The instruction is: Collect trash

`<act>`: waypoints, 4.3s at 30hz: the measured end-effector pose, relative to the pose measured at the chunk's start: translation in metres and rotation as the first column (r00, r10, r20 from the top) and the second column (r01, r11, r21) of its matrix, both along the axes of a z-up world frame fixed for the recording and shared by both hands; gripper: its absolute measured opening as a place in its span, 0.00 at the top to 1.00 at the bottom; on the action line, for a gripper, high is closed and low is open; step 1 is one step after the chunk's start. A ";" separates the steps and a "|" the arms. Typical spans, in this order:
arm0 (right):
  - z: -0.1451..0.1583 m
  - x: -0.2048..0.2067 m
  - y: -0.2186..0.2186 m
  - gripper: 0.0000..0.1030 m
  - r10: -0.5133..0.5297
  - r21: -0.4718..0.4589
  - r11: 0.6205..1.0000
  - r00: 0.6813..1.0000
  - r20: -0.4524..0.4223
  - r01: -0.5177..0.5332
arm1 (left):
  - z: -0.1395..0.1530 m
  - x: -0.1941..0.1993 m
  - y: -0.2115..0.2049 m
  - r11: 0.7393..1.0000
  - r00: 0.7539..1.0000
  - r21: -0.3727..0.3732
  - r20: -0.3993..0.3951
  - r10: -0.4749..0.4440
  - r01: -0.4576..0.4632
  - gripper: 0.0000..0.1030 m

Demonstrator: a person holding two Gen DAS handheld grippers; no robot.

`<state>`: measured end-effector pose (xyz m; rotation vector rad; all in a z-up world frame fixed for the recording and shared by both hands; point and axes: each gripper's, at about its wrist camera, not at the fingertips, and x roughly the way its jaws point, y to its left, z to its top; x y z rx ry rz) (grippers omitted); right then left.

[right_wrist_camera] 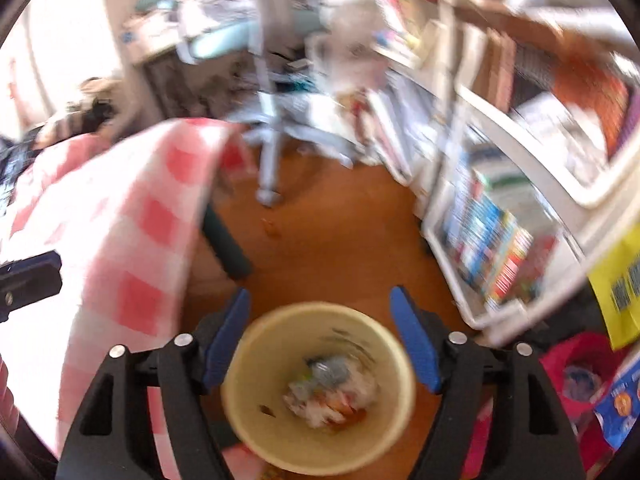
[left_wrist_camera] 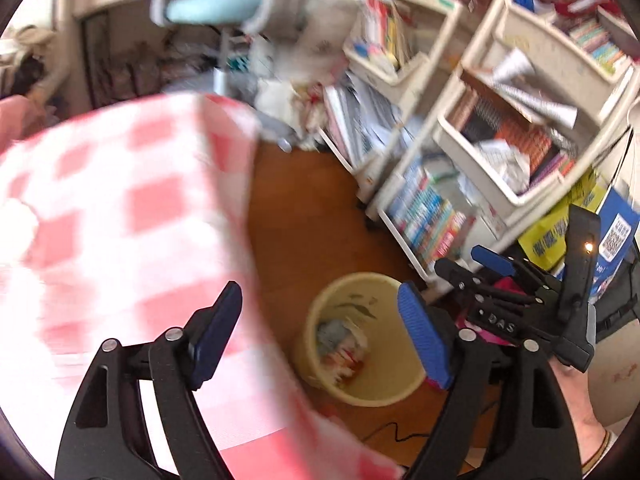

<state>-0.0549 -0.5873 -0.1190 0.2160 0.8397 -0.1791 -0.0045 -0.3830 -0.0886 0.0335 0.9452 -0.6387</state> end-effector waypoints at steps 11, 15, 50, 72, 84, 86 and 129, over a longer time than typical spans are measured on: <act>0.046 0.035 0.164 0.17 0.525 -0.092 0.850 0.847 0.079 -0.519 | 0.062 0.018 0.159 0.982 0.976 0.104 0.163 0.141 -0.159 0.23; 0.053 0.054 0.221 0.15 0.657 -0.132 0.752 0.751 0.067 -0.646 | 0.066 0.028 0.227 0.947 0.960 0.270 0.258 0.105 -0.176 0.23; 0.025 0.072 0.306 0.46 0.737 -0.095 0.645 0.650 -0.187 -0.758 | -0.022 0.050 0.315 0.917 0.998 0.397 -0.062 -0.016 0.040 0.71; 0.017 0.077 0.313 0.47 0.723 -0.158 0.643 0.662 -0.198 -0.750 | -0.001 0.036 0.300 0.924 0.998 0.380 0.038 0.040 -0.051 0.84; 0.031 0.074 0.305 0.48 0.681 -0.160 0.702 0.720 -0.134 -0.694 | 0.061 0.026 0.318 0.958 0.958 0.038 0.054 0.282 -0.284 0.84; 0.035 0.075 0.304 0.48 0.671 -0.150 0.718 0.733 -0.112 -0.680 | 0.065 0.024 0.325 0.954 0.953 0.026 0.063 0.297 -0.299 0.84; 0.046 0.072 0.315 0.47 0.686 -0.125 0.719 0.727 -0.033 -0.684 | 0.072 0.029 0.329 0.936 0.934 0.055 0.111 0.340 -0.347 0.84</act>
